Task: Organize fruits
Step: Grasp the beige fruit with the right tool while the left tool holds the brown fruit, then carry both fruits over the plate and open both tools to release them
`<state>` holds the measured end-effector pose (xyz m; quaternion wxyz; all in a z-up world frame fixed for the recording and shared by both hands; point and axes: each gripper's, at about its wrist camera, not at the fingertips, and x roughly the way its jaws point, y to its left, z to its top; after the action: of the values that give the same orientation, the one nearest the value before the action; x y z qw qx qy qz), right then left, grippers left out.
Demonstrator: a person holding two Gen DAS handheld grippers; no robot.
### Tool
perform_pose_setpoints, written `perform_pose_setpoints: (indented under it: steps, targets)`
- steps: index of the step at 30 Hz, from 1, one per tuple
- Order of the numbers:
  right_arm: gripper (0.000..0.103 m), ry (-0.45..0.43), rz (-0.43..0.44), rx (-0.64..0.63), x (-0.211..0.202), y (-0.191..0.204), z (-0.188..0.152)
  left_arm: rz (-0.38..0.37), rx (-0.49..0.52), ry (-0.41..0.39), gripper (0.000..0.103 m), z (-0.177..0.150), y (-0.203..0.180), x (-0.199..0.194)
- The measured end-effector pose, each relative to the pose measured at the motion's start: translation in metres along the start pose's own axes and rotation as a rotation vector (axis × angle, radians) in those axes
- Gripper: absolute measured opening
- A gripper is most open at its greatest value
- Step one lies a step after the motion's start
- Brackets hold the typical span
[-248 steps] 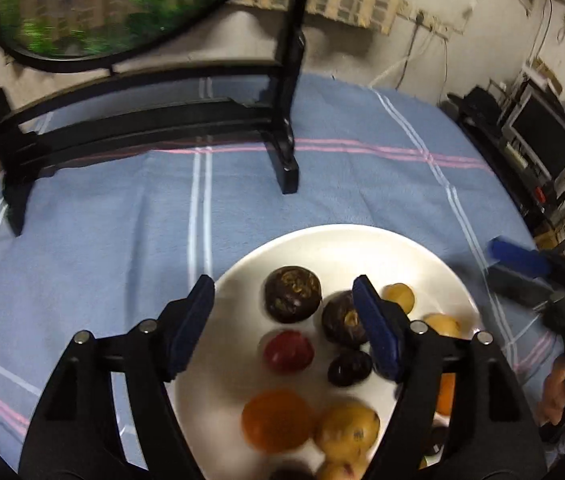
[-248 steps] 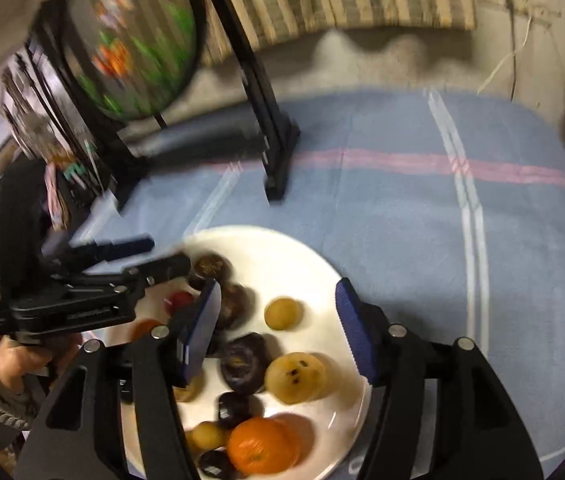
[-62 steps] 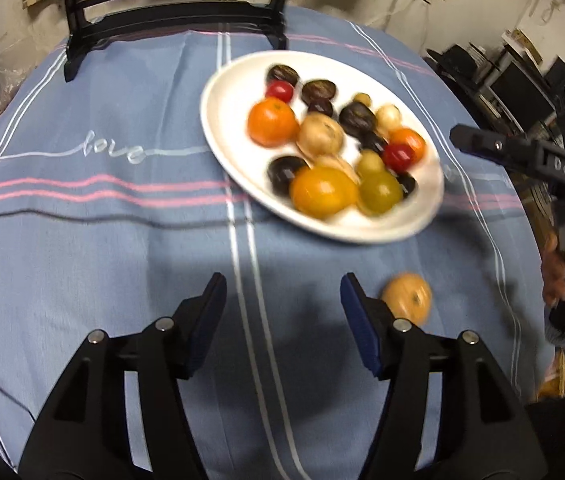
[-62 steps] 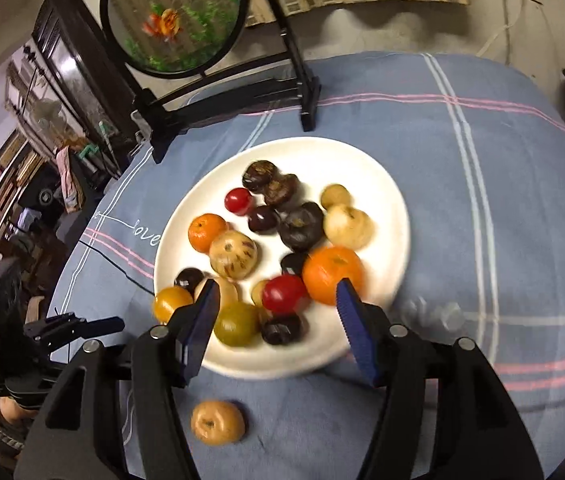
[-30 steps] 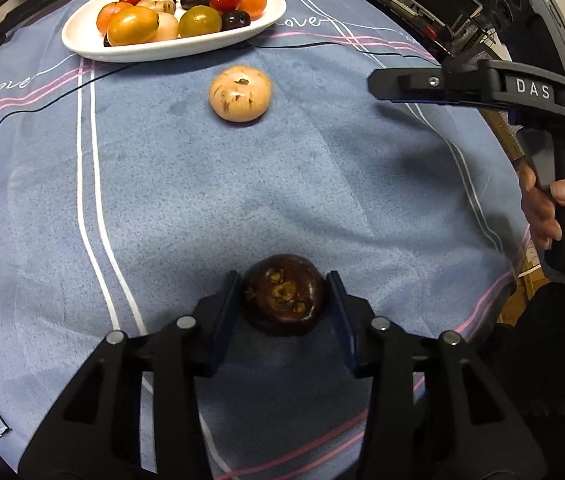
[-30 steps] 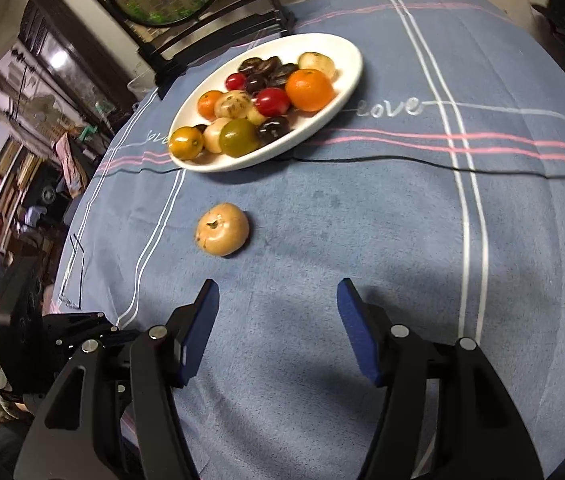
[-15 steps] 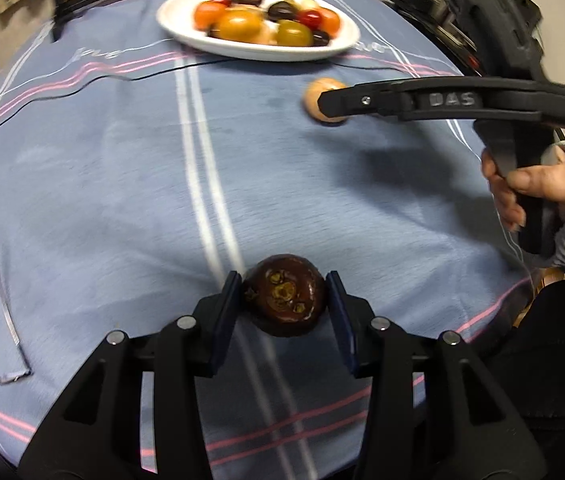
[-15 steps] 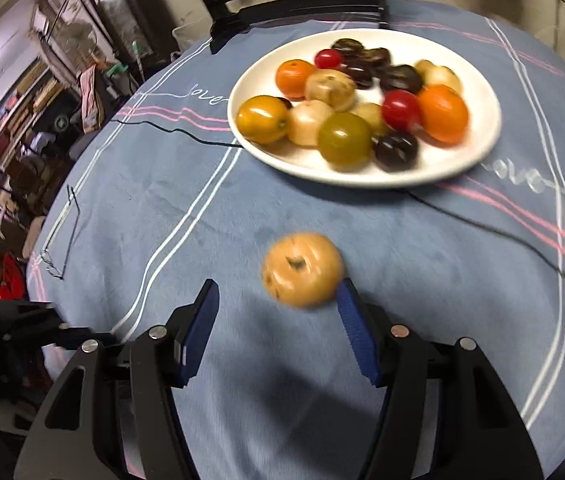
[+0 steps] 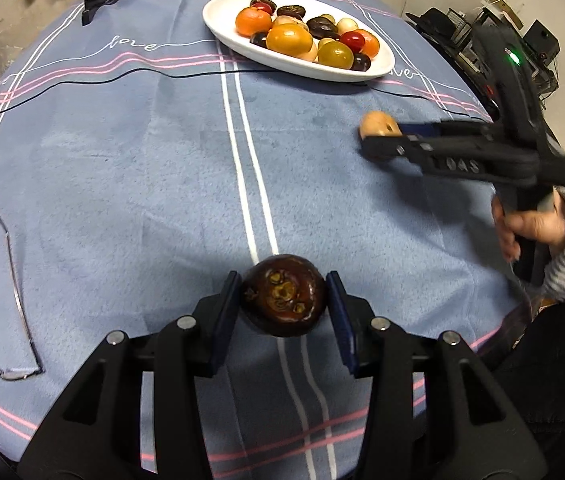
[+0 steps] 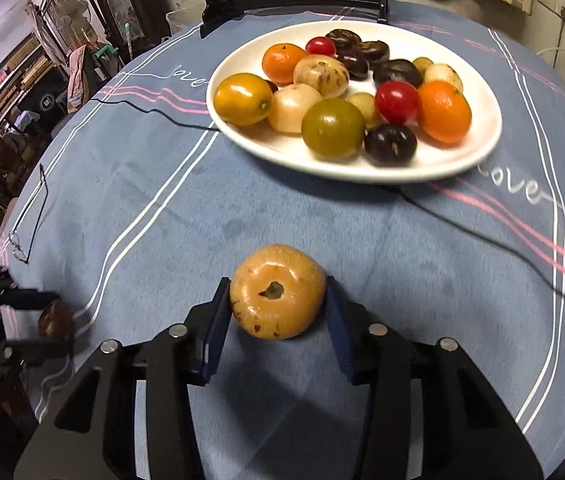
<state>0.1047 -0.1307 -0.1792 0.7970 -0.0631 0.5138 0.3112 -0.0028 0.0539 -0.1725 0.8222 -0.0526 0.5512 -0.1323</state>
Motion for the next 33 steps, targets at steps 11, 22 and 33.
perform_pose_setpoints:
  steps: [11, 22, 33]
  targets:
    - [0.046, -0.02, 0.015, 0.04, -0.051, -0.013, -0.037, -0.018, 0.044, -0.039, 0.044, 0.051, -0.013, 0.015]
    - [0.046, -0.209, -0.009, 0.097, -0.096, -0.051, 0.049, 0.012, 0.125, -0.162, 0.044, 0.18, -0.015, 0.009]
    - [0.046, -0.241, 0.009, 0.066, -0.056, -0.07, 0.145, 0.082, 0.081, -0.154, 0.044, 0.278, 0.018, 0.059]
